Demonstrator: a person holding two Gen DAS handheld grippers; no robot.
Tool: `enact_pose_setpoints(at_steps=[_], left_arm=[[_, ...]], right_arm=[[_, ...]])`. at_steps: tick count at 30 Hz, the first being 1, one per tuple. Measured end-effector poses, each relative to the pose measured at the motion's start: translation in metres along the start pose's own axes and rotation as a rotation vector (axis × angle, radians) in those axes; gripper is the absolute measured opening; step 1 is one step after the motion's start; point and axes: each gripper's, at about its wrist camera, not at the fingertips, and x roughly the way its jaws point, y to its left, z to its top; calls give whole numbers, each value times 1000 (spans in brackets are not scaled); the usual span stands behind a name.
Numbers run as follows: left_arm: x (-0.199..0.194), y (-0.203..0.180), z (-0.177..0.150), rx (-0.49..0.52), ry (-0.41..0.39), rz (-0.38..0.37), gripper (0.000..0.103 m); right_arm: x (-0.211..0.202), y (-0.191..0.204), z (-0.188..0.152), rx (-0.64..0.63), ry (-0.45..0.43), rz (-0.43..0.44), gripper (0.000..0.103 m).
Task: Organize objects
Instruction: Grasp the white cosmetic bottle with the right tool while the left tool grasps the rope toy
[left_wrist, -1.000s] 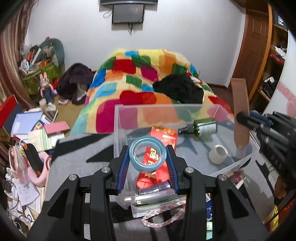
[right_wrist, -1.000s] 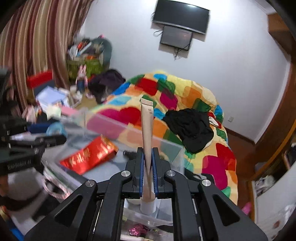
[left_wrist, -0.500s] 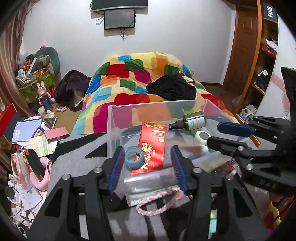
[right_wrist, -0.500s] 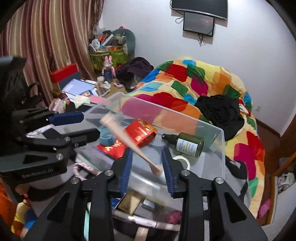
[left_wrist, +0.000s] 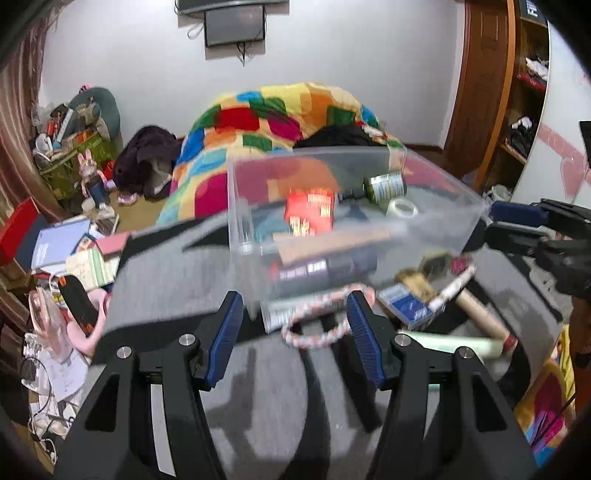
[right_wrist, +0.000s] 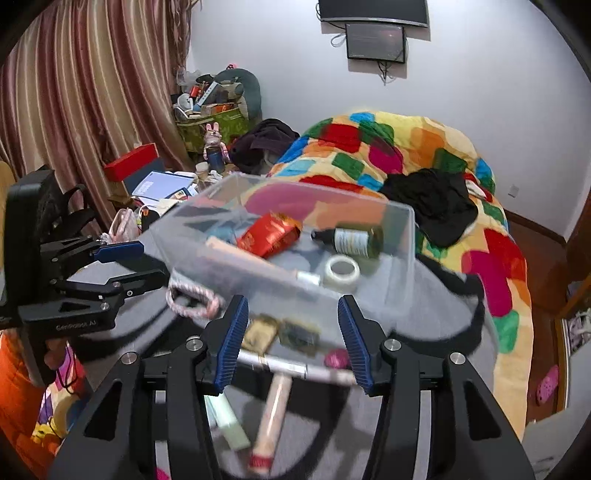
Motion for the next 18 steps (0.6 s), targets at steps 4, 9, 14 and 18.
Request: enact_pose_setpoints(at_steps=[4,9,14,18], left_arm=[[24,7,-11,-36,103,-18,57],[39,12,-8,-79,145,-3,47],[46,13,-6,-99,154,19,36],[43,9,-9,-75,133,38,22]], right_arm=[[1,-4,-20,25,43,10,47],[12,-7,-46,67,111,36,47],[22,-10,-58,108,148,69,47],[24,-4,-66,87,149,53,41]])
